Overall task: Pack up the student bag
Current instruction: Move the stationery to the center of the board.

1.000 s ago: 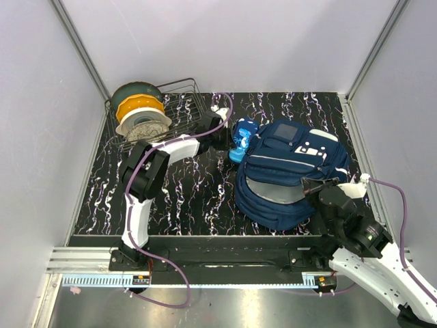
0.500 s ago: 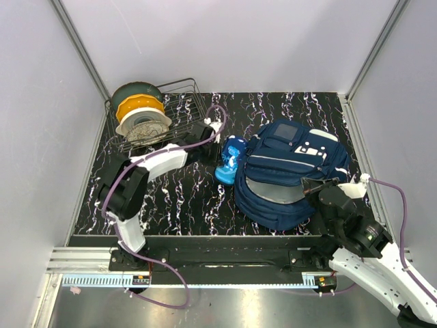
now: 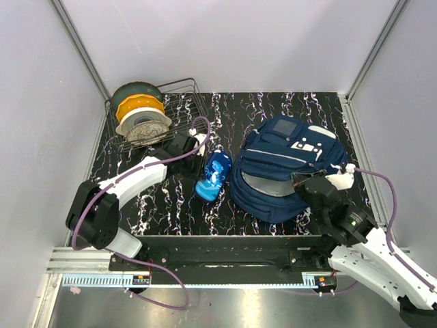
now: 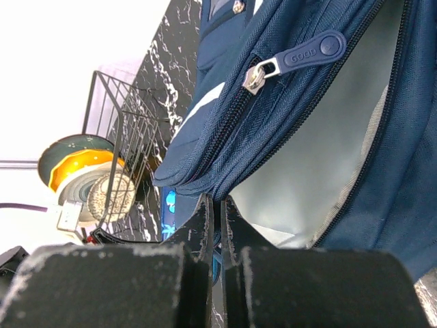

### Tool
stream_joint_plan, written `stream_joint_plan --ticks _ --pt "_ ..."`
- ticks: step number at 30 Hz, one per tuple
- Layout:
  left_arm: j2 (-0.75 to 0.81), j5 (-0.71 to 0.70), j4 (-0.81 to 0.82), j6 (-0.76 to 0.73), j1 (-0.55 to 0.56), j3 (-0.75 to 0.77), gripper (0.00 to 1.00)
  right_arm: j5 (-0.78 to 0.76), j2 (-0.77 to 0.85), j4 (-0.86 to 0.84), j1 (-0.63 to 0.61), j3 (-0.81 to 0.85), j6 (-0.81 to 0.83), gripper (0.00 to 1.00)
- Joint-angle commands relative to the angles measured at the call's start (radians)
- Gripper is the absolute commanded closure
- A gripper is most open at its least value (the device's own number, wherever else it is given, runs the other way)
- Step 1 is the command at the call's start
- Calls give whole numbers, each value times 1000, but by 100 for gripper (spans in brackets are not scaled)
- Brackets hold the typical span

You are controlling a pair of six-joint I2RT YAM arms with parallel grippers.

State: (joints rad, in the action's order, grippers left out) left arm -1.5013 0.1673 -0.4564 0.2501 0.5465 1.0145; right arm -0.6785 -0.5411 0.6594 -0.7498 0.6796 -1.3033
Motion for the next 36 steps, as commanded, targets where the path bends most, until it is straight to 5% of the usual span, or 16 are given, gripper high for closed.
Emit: stream_joint_plan --ticks 1,8,15,22,28,36 --pt "41 34 -5 -20 -7 -62 100 43 -45 -118 0 26 15 98" --pt "50 98 44 6 -5 -123 98 65 -25 -136 0 -6 3 98" --pt "35 97 102 51 -5 -163 61 76 -20 -136 1 -20 -2 98" --pt "10 97 139 51 -5 -174 37 73 -19 -136 0 -25 -5 98" --pt "0 92 150 54 -5 -180 20 71 -14 -129 0 -26 -10 98" --pt "0 100 124 51 -5 -148 10 74 -13 -123 0 -8 6 97"
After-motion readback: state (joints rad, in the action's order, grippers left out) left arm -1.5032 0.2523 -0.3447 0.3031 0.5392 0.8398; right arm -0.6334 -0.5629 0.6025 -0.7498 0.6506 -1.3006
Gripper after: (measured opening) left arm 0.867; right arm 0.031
